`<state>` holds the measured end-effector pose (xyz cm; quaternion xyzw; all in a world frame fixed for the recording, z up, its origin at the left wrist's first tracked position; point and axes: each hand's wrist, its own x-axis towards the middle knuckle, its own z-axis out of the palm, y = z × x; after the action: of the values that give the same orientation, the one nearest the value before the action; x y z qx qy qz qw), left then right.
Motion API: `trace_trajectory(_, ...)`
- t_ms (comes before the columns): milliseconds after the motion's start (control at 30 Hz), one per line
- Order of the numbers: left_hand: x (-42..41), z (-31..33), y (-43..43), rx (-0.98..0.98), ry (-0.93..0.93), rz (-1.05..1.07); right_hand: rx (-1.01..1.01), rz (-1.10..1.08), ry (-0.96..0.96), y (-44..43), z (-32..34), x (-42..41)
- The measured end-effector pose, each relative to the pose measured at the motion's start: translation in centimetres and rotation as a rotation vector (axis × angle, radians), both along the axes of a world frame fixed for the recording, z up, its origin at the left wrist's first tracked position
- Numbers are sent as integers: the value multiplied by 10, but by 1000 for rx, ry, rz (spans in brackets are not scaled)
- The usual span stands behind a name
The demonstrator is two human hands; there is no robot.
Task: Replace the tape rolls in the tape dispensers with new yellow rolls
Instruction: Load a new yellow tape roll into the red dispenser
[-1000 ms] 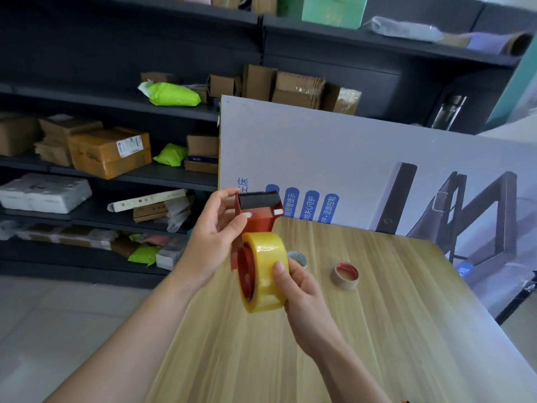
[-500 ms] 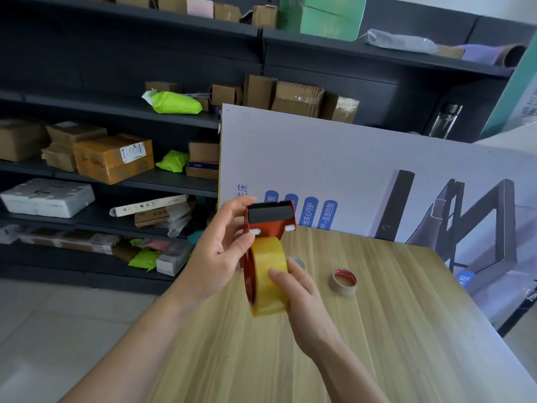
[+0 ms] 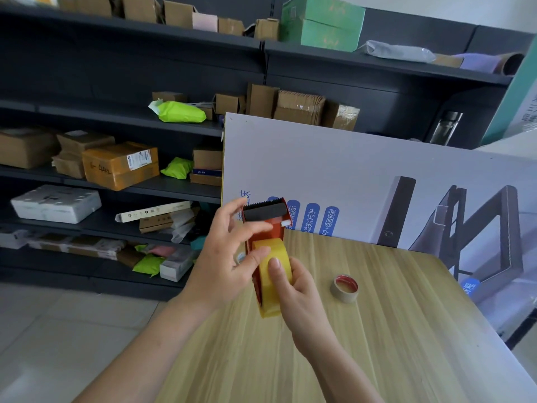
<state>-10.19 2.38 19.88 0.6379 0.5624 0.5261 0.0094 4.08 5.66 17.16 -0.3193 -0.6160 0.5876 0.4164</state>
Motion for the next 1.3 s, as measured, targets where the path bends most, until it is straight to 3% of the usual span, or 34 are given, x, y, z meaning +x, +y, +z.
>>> trace_trajectory(100, 0, 0, -1, 24, 140, 37, 38, -19, -39, -1, 3, 0)
trace_trajectory(700, 7, 24, 7, 38, 573, 374, 166, -41, -181, -4, 1, 8)
trace_trajectory(1000, -2, 37, 13, -87, 588, 352, 100, 29, -223, -5, -7, 10)
trace_trajectory(1300, -19, 52, 22, -250, 400, 291, 47, 166, -242, -7, -9, 10)
